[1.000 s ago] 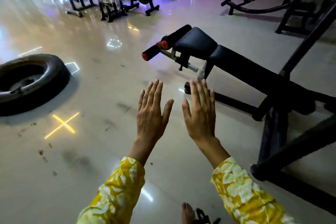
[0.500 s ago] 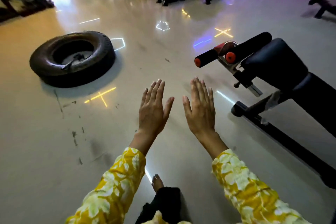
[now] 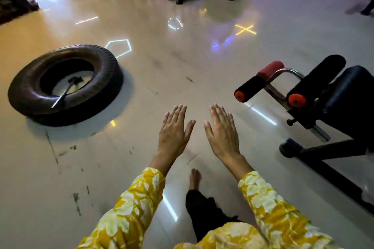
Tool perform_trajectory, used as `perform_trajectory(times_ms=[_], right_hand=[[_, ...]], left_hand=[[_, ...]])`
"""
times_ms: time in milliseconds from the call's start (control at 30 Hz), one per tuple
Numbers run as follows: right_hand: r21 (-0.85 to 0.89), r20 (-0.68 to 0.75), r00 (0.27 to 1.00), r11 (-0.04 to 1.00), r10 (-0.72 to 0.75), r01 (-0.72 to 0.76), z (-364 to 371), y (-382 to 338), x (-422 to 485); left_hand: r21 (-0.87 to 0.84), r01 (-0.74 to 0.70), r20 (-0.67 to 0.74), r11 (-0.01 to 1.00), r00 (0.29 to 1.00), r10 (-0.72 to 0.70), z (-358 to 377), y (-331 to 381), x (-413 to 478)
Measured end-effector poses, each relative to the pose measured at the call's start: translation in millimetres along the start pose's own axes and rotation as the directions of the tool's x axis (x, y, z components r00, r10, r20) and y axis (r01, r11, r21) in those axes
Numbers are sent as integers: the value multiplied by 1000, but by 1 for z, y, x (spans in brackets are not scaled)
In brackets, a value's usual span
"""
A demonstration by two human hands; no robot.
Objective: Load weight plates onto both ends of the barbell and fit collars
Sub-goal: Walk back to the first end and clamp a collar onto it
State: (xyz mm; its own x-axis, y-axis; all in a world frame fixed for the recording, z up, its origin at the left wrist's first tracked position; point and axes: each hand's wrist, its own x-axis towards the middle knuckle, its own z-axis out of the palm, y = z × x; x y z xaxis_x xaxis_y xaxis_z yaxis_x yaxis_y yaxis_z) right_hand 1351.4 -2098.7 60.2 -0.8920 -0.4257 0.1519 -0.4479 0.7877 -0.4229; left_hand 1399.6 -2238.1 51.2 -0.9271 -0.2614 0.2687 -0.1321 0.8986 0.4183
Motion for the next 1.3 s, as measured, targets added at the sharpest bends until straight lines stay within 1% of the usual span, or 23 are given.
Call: perform_trajectory(times_ms=[133, 233, 367, 467, 667, 733, 833, 967, 1100, 1200, 1300], right_hand=[[27, -19, 1000, 999, 17, -17, 26, 6, 108], [43, -16, 999, 998, 37, -37, 37, 11, 196], [43, -13, 998, 997, 69, -69, 39, 21, 297], [26, -27, 996, 997, 80, -79, 41, 39, 370], [-3, -96, 974, 979, 203, -204, 52, 97, 537], [-13, -92, 959, 962, 269, -271, 52, 119, 589], [10, -107, 927, 932, 360, -362, 40, 150, 660], [28, -159, 875, 888, 457, -459, 20, 203, 735], [58, -232, 792, 820, 565, -569, 9, 284, 793], [85, -270, 748, 788, 607, -609, -2, 351, 839], [125, -296, 704, 757, 646, -641, -30, 418, 889]], left_hand=[[8, -3, 37, 1000, 999, 3, 18, -37, 107], [5, -44, 61, 999, 997, 44, 25, -57, 194], [6, -45, 88, 999, 995, 44, 41, -77, 300], [-12, -78, 96, 997, 992, 79, 63, -88, 378], [-88, -162, 127, 983, 977, 172, 125, -97, 567], [-116, -187, 155, 975, 967, 204, 145, -92, 631], [-142, -280, 214, 950, 928, 305, 174, -78, 717], [-190, -342, 270, 920, 883, 384, 221, -42, 820], [-257, -435, 313, 863, 808, 500, 286, 10, 908], [-267, -490, 325, 830, 765, 557, 335, 52, 970], [-269, -530, 368, 804, 715, 595, 373, 107, 1030]])
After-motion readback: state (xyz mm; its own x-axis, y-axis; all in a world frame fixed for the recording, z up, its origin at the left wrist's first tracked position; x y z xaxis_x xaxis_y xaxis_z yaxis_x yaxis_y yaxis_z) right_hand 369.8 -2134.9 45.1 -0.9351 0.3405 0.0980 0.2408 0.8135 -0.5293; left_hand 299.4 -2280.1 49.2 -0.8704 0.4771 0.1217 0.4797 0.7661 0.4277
